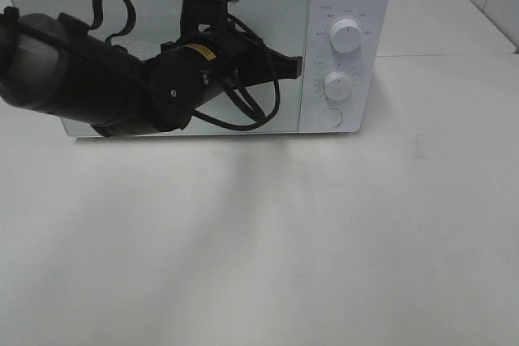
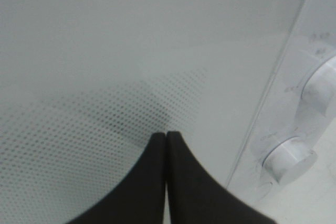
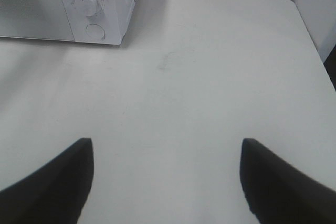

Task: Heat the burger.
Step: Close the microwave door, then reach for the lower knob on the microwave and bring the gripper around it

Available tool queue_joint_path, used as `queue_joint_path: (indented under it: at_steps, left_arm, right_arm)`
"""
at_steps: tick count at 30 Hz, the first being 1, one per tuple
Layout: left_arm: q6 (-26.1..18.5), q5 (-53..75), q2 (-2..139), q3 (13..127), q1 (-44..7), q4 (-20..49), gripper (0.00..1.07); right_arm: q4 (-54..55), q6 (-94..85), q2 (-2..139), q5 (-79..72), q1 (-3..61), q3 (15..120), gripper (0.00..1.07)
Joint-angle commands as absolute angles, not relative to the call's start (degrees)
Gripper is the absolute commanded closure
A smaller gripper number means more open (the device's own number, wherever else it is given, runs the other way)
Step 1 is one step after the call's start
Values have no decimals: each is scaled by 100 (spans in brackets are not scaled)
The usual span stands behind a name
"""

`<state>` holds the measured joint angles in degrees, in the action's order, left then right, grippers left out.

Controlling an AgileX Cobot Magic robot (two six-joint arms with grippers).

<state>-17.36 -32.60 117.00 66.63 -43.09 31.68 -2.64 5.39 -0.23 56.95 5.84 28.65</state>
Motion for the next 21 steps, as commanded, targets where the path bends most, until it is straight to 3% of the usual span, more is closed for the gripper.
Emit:
queue_joint_path:
  at_steps: [1,4,15,19,20,21]
  left_arm:
    - [-1782,-3633,11786,7013,-4125,3392,107]
    - [-1839,-3633,11786,7013,-4131,3363,107]
    - [-2762,-2280,11322,6847,-4509,3587,107]
    - [-2767,-2097,11081,6555,-4566,3885,106]
    - [-2767,-1851,10880,6348,-4607,4097,99]
    - [-2767,-1851,10880,6348,-4607,4097,99]
  right_arm:
    - [-269,539,-183,5701,561,2848,32]
    - [-269,539,-183,5701,561,2848,32]
    - [-269,539,-183,5701,561,2848,32]
    - [-269,539,-183,5701,561,2848,32]
    - [-269,539,-183,5701,561,2848,32]
    - [-269,539,-183,5701,561,2848,32]
